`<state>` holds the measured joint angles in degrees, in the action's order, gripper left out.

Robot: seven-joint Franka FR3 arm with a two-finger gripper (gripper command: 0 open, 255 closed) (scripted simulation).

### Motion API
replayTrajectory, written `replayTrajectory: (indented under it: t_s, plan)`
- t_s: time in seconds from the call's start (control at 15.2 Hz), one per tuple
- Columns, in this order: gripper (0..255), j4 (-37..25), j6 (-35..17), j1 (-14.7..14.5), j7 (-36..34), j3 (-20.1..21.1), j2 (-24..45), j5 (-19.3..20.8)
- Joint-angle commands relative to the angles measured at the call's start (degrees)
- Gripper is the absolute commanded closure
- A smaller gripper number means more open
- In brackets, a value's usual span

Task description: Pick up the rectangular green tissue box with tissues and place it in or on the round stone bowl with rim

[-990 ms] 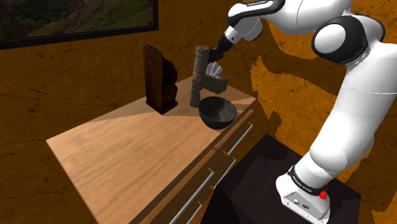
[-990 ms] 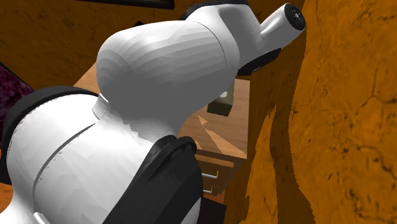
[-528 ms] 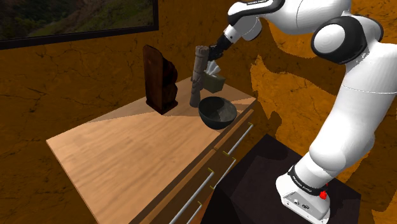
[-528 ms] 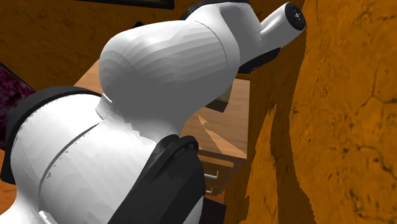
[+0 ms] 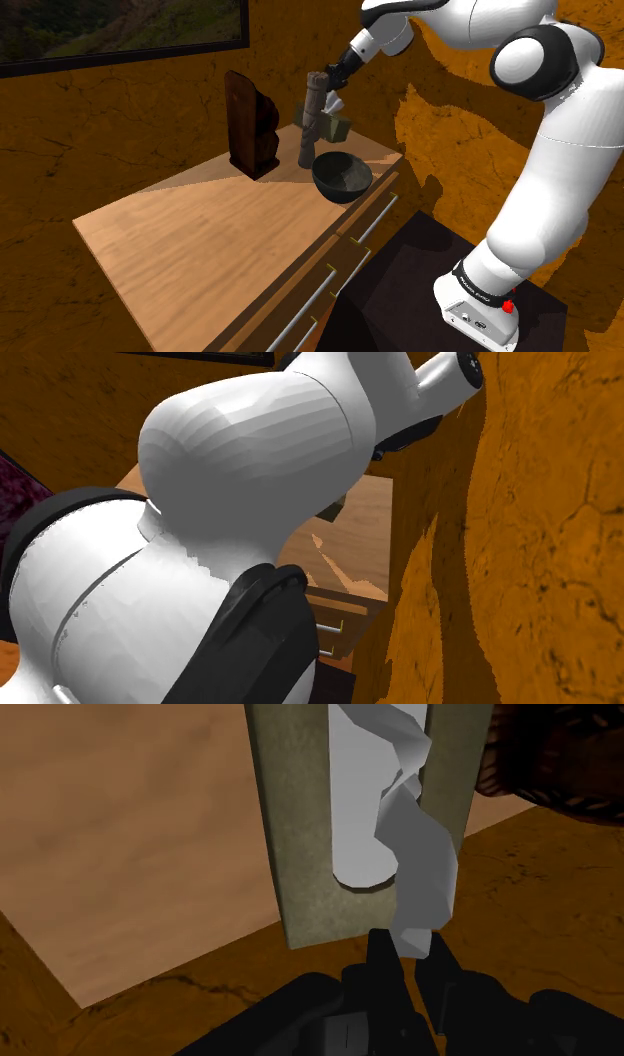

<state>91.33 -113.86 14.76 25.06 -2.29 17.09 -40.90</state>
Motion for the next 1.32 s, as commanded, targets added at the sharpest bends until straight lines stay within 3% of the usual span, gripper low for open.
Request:
replayTrajectory:
  t_s: [0.0,0.33,1.06,1.12,1.25]
  plan:
    - [255,-3.4,2.6,1.3,-1.3,-2.4,-0.8,5.3]
    - [255,-6.9,6.2,-2.0,-2.6,-6.8,-0.7,4.7]
    - [255,-16.5,13.9,-3.0,-6.5,-9.2,0.5,4.9]
    - [255,-16.8,14.1,-3.1,-6.6,-9.4,0.5,4.8]
    - [255,-10.1,11.8,-5.0,-7.2,-9.3,-4.6,5.9]
